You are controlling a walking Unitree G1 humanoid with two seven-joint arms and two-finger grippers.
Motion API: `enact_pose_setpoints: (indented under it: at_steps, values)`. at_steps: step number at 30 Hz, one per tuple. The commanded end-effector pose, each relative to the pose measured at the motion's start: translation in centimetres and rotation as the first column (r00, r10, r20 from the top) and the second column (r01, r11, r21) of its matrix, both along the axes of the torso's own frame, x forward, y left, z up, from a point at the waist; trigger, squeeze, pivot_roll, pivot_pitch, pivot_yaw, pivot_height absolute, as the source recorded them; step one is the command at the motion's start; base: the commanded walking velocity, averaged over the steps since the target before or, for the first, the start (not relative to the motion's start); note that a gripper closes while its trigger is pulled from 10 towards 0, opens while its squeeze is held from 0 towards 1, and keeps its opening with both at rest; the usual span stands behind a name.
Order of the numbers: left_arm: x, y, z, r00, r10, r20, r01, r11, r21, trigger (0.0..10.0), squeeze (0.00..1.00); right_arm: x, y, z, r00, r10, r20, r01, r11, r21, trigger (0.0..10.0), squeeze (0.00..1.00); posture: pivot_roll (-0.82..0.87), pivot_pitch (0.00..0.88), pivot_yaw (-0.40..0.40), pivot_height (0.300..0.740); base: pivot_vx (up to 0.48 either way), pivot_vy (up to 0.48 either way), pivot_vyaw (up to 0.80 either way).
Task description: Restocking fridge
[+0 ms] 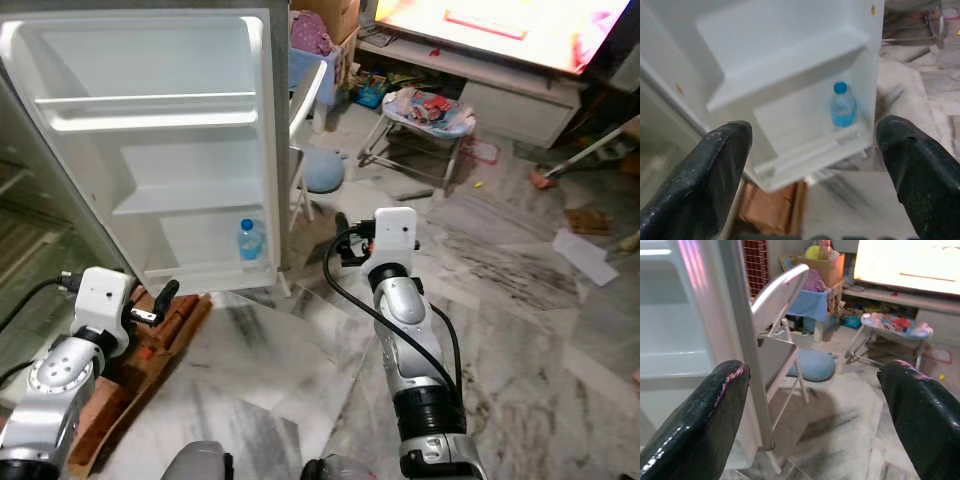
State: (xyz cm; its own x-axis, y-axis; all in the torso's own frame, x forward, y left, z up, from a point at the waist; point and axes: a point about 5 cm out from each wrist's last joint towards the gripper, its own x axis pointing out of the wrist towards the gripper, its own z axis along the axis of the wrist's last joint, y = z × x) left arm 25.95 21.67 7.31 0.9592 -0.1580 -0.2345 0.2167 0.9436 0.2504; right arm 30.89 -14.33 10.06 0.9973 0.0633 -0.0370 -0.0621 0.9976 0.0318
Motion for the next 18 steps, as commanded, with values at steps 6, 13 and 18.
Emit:
enact_pose_setpoints:
  at_steps: [6,13,18]
  values:
    - [1.9,-0.9,0.1,0.998,-0.061,0.005,0.061,0.998,-0.013,10.0,0.0,-1.2,-1.4,-0.2,0.996,-0.092,0.005,0.093,0.995,-0.026,10.0,0.0,0.12,0.0,0.013,0.74,0.0,0.0,0.0]
    - [2.2,-2.1,-1.6,0.999,-0.045,-0.005,0.045,0.998,-0.049,10.0,0.0,-2.8,-2.7,-1.1,0.98,-0.201,-0.012,0.2,0.979,-0.028,10.0,0.0,0.06,0.0,0.018,0.74,0.0,0.0,0.0]
    - [1.4,-2.1,-1.8,0.999,-0.04,0.006,0.04,0.998,-0.05,10.0,0.0,-3.3,-3.0,-0.8,0.982,-0.189,0.009,0.189,0.979,-0.071,10.0,0.0,0.05,0.0,0.025,0.74,0.0,0.0,0.0]
